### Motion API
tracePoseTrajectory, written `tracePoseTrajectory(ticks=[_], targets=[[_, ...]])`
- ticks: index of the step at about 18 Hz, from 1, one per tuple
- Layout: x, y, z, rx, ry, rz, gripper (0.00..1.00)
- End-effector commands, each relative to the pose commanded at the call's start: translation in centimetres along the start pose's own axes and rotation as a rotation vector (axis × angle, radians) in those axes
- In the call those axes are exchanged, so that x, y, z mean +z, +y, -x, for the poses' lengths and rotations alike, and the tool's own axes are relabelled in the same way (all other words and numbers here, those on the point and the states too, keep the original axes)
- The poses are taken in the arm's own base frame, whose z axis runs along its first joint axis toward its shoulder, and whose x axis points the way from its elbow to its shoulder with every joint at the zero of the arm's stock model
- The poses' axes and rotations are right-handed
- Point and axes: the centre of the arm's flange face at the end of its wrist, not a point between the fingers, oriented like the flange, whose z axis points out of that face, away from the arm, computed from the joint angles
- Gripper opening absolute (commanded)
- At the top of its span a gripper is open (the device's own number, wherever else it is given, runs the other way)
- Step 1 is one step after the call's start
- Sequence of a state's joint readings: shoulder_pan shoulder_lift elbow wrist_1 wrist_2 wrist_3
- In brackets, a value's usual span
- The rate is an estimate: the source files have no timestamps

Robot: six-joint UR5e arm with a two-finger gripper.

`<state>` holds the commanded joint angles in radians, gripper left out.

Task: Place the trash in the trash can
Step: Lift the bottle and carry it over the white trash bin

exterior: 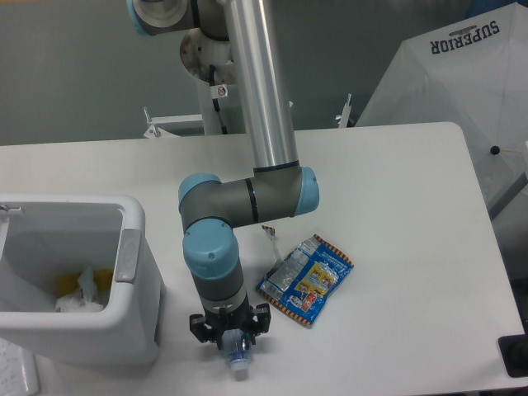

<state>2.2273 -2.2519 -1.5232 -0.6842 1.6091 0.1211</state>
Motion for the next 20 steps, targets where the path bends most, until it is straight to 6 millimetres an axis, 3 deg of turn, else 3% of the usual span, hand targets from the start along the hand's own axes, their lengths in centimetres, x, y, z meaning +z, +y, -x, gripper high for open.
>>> tracePoseTrajectory(ticks=[3,4,7,9,10,11,13,16,18,20], targets=[[-0.3,-0.2,0.6,0.000,-0.003,-0.006,0.63],[-1.5,-0.6,1.0,-0.003,-0.006,-0.025,0.63],[-9.1,-3.8,3.6,-0.018,-0.038,-0.163,0.63],[-17.0,-6.1,8.7,-0.092,-0.074,-0.300,0.63],[-21.6,-6.6,9.9,-0.113,-0.083,-0.375,0.63],[-24.6,-6.8,10.2,-0.137,-0.086,-0.421,0.63],[-27.8,-6.7,10.4,-0.188,-0.085,-0.472,0.63],[-34.3,-5.9,10.4,-0.231,-0.087,-0.567,0.64],[-37.7,-5.4,9.8,-0.247,-0.078,-0.620,0.64],[-39.8,-4.9,7.0,-0.215,-0.040,-0.650,0.64]])
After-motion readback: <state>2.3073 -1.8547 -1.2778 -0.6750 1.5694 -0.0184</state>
